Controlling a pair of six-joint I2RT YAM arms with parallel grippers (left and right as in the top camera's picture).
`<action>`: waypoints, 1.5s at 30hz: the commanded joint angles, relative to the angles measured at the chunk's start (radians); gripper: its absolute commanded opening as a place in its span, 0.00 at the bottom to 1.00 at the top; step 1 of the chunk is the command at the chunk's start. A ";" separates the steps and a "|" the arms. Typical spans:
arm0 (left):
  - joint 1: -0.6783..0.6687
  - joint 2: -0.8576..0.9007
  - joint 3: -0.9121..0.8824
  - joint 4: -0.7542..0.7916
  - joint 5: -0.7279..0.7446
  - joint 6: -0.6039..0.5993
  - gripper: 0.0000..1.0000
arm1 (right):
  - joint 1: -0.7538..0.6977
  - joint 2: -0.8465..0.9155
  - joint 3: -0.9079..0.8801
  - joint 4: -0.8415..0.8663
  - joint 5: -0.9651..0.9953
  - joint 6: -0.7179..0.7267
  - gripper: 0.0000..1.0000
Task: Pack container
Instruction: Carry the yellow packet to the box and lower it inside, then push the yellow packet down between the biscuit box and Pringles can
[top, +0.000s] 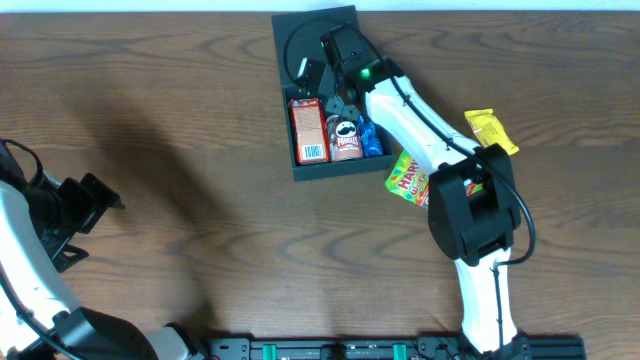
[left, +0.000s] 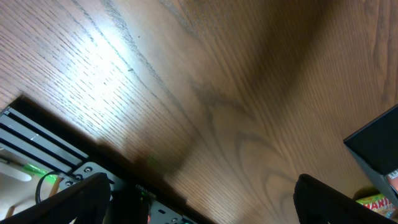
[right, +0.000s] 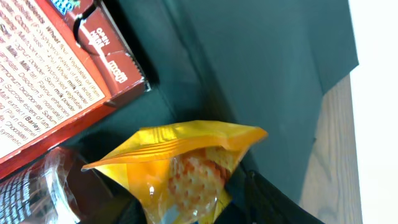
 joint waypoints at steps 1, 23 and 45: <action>0.004 -0.003 0.011 -0.003 -0.004 0.000 0.95 | 0.005 -0.038 0.064 -0.022 -0.013 0.043 0.52; 0.004 -0.003 0.011 -0.003 -0.004 0.000 0.95 | 0.008 -0.094 0.090 -0.105 0.096 0.319 0.22; 0.004 -0.003 0.011 -0.003 -0.004 0.000 0.95 | -0.053 -0.098 -0.059 -0.206 -0.146 1.518 0.38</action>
